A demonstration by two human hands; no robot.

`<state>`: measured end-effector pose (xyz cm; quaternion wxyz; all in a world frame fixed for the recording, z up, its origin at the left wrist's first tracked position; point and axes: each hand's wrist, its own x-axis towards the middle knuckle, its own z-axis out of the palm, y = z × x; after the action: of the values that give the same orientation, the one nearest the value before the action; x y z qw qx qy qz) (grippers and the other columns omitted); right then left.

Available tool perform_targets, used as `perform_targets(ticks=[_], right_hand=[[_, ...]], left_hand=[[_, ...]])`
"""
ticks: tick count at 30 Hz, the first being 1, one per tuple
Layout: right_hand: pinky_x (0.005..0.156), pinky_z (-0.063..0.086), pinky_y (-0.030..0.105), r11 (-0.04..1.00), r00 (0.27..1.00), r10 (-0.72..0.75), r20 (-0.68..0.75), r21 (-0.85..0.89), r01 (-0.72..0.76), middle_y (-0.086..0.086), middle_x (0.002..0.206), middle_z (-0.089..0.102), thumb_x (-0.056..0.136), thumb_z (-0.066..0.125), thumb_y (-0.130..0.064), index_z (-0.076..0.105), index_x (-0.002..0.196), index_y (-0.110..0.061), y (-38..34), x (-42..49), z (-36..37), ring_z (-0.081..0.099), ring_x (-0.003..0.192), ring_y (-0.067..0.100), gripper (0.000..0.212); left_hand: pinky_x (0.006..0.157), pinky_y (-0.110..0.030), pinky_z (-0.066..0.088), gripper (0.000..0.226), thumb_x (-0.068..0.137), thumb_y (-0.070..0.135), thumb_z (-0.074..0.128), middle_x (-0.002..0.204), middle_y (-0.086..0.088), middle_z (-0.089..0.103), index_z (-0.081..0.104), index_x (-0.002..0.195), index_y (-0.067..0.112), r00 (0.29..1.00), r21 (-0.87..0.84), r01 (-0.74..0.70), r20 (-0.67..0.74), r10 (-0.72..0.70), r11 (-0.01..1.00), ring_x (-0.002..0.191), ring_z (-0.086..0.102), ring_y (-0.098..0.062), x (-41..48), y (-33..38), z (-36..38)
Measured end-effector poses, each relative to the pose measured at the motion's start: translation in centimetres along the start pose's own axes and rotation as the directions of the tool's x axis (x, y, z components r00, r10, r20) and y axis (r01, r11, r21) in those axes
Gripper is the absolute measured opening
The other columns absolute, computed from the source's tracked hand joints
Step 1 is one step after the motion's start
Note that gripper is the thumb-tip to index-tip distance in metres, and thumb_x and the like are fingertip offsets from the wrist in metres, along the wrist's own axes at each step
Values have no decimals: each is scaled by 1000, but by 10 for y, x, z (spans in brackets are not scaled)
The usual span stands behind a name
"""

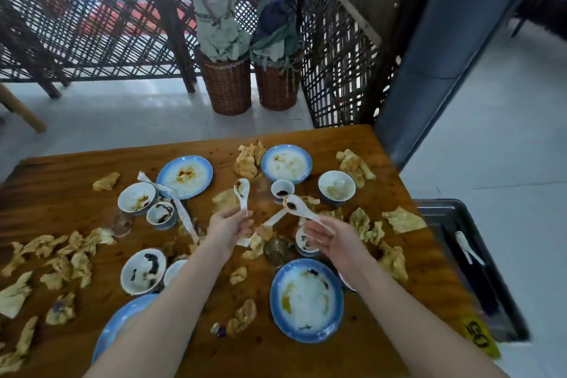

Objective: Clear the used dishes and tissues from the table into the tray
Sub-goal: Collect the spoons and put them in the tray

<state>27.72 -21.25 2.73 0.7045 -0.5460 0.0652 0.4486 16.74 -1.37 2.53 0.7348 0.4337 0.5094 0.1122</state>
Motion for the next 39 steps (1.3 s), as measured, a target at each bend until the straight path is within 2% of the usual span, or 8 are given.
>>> perform_targets(ticks=[4,11,15,19,22,32,35,39], right_hand=[[73,47,29,998,989,-14,-150,56,23,6,81,74,92,55,-15,67,96,-7,-6,-34,-53,69,79,16,15],[65,55,28,988,966,-68,-251,116,100,17,100,71,89,60,-5,62,104,-2,-23,-104,-158,71,85,22,16],[81,54,34,991,951,-117,-285,24,130,11,101,72,90,61,-8,60,106,-14,-32,-132,-208,69,92,24,18],[76,54,31,987,935,-153,-319,-1,162,8,102,71,88,62,-3,58,106,-19,-39,-146,-248,70,91,21,25],[79,54,33,983,927,-164,-339,20,181,10,103,71,87,60,4,57,110,-18,-43,-148,-276,70,92,22,32],[67,53,26,975,891,-155,-427,79,208,13,99,72,85,61,7,59,102,-15,-82,-114,-358,71,88,24,28],[59,54,23,967,875,-131,-466,134,217,16,97,71,84,61,9,57,105,-9,-99,-96,-380,72,82,25,29],[66,55,28,966,871,-92,-483,168,196,18,100,69,83,60,12,54,111,-7,-111,-72,-405,71,82,26,35]], left_hand=[[56,-21,42,22,91,5,60,82,-9,67,58,113,3,996,-9,4,93,-3,1000,66,61,-15,-36,-31,55],[53,-18,48,36,91,4,59,90,-9,67,51,126,0,980,48,-16,201,6,999,72,63,-18,-97,-91,148],[55,-20,48,36,91,6,61,92,-7,69,53,125,2,967,116,14,252,-43,993,74,65,-16,-119,-121,197],[52,-19,47,22,92,9,60,88,-4,69,61,114,6,953,227,18,290,-85,974,80,64,-17,-130,-143,241],[54,-20,47,20,92,9,60,83,-3,68,63,111,7,946,305,-3,311,-97,952,72,61,-15,-134,-154,273],[68,-27,46,35,91,9,60,98,-7,69,57,126,12,918,399,9,360,-166,917,82,63,-19,-105,-169,376],[64,-25,45,34,91,9,61,97,-8,70,58,124,12,907,407,29,374,-195,913,78,63,-18,-89,-172,397],[61,-24,49,32,91,7,61,95,-8,70,57,122,11,905,447,31,367,-214,894,79,66,-19,-70,-174,425]])
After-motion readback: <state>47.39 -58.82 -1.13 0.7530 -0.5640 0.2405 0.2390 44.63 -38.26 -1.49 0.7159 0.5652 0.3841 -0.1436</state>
